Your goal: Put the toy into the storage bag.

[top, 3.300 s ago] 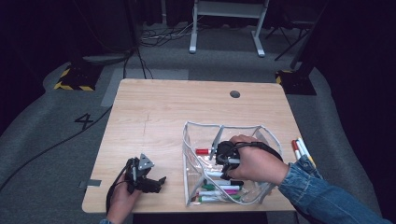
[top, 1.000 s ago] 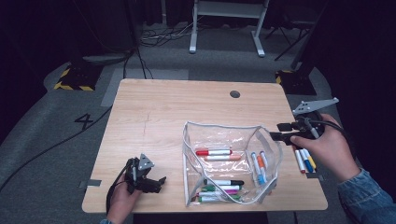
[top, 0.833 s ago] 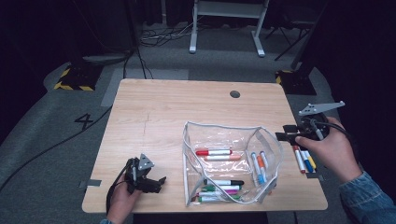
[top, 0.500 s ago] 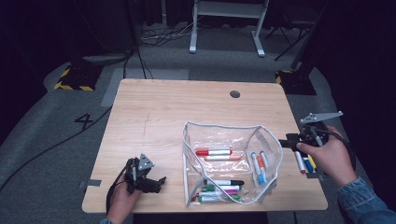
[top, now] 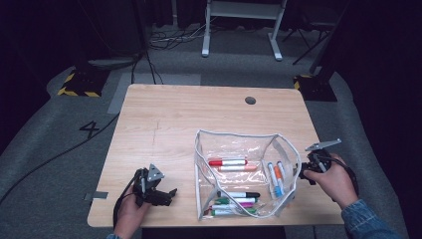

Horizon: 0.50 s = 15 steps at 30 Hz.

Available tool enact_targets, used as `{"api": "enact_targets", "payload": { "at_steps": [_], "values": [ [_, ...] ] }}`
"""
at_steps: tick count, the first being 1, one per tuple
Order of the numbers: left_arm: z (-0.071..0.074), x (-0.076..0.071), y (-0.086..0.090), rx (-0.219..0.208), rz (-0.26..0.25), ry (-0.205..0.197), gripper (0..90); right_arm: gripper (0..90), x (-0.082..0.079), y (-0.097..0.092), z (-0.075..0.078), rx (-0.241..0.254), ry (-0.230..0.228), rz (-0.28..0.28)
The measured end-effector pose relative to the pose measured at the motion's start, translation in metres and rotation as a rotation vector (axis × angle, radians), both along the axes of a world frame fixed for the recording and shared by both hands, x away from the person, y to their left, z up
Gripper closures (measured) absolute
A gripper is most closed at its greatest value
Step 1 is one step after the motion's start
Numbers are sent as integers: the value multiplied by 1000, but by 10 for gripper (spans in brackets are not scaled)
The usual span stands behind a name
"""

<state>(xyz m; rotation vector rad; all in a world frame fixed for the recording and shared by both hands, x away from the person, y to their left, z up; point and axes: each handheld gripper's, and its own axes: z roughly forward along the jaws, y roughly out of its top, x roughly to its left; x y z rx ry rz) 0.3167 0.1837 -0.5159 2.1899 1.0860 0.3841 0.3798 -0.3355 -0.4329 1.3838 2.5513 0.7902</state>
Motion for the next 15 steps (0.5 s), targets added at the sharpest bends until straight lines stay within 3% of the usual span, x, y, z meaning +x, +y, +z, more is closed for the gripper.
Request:
{"api": "enact_targets", "payload": {
  "at_steps": [5,10,12,15],
  "values": [
    [0,0,0,2,-1,-5,0,540,1,7,-26,-6,51,11],
    [0,0,0,1,-1,-2,0,583,3,10,-38,-41,59,22],
    [0,1,1,9,-4,-11,0,681,4,8,-42,-79,76,-1],
    [0,1,1,9,-4,-12,0,769,6,5,-42,-94,65,-37]
  ]
}}
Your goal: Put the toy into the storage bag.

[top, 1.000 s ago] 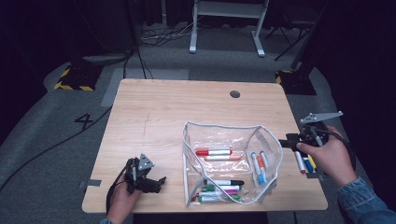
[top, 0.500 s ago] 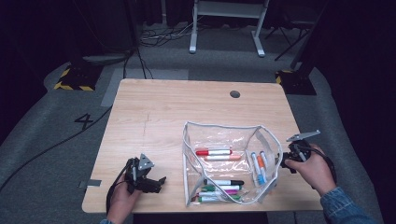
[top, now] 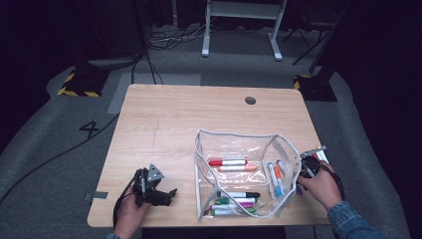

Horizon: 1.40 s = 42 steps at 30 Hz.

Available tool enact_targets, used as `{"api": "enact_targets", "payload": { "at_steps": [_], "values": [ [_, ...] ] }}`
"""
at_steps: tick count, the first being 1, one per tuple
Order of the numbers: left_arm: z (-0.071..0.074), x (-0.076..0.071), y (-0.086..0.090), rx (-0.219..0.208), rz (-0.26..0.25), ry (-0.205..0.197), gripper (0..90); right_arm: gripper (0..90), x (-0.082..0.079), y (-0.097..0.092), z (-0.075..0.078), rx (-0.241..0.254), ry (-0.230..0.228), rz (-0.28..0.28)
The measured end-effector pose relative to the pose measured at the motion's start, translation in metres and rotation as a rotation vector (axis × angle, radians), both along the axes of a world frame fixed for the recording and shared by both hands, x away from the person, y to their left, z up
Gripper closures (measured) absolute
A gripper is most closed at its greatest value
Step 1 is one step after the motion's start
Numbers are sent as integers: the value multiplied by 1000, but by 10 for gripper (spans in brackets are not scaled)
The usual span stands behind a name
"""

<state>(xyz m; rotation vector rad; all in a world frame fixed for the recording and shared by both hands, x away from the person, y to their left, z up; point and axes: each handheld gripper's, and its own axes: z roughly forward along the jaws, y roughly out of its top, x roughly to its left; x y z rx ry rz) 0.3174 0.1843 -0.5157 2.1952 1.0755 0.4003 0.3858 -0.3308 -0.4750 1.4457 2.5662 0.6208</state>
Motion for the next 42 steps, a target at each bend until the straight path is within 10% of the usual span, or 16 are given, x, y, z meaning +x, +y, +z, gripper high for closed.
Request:
{"api": "enact_targets", "payload": {
  "at_steps": [8,42],
  "values": [
    [0,0,0,-2,1,6,0,771,1,-3,6,19,-15,-38],
    [0,0,0,-7,3,6,0,771,-11,-6,156,136,-193,90]
  ]
}}
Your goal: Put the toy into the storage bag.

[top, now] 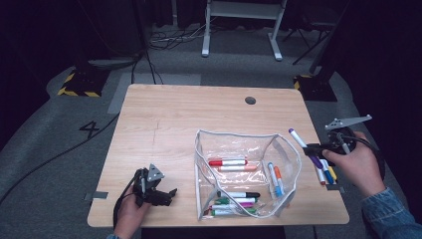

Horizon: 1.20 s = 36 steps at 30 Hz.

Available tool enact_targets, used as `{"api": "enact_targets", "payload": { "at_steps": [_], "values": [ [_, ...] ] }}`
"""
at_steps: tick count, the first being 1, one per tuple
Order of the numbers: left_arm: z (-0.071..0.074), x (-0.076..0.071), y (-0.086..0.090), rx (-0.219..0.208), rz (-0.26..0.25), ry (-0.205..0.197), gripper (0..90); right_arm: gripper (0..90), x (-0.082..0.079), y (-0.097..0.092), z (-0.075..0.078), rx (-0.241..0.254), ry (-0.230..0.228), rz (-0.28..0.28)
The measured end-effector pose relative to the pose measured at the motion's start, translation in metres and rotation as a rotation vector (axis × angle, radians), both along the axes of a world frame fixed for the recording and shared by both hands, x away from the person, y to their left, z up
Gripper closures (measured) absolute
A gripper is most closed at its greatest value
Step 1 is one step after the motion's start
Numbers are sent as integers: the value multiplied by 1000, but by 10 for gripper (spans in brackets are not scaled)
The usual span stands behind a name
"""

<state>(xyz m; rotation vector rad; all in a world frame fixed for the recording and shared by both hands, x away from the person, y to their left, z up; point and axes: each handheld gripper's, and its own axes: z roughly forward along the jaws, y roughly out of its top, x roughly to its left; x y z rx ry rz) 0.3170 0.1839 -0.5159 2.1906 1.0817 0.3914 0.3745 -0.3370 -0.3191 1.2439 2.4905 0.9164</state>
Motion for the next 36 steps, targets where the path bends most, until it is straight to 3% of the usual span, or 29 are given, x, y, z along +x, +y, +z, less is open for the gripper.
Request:
{"api": "enact_targets", "payload": {
  "at_steps": [10,18,27,36],
  "values": [
    [0,0,0,-2,2,7,0,771,-10,20,31,26,-51,104],
    [0,0,0,-4,2,7,0,771,-30,61,43,-2,-60,265],
    [0,0,0,-3,1,7,0,771,-39,94,44,-53,-36,368],
    [0,0,0,-3,1,7,0,771,-39,128,30,-117,23,465]
  ]
}}
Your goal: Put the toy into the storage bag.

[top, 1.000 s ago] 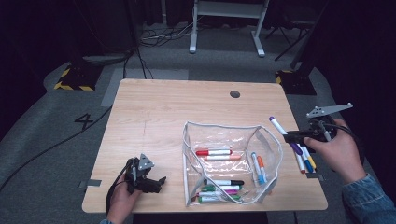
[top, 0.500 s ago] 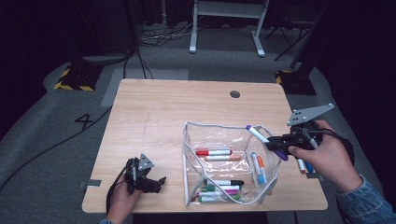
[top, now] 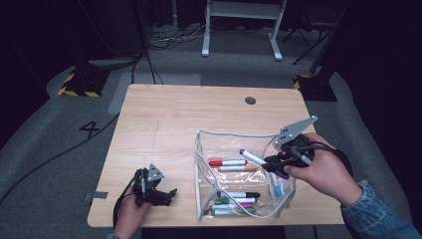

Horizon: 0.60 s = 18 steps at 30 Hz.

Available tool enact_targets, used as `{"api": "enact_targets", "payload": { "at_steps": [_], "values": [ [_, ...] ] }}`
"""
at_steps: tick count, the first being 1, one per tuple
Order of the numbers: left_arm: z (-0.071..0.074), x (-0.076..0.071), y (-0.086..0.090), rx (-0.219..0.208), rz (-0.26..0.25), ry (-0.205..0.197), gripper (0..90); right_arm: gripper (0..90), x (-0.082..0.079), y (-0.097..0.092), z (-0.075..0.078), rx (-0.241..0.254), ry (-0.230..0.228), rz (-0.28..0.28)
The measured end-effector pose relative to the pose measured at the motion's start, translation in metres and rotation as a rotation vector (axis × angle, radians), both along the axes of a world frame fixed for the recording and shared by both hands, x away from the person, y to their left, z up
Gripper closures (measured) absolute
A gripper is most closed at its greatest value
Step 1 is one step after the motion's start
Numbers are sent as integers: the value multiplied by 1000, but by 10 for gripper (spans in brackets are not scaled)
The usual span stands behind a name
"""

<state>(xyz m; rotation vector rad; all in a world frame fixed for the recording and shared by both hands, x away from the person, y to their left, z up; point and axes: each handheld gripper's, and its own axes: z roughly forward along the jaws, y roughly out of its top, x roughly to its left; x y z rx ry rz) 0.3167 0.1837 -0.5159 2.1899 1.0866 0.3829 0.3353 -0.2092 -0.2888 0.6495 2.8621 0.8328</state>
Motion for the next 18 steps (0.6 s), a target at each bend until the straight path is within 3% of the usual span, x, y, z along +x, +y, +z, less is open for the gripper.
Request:
{"api": "enact_targets", "payload": {
  "at_steps": [18],
  "values": [
    [0,0,0,0,2,4,0,771,0,40,-32,-145,102,121]
  ]
}}
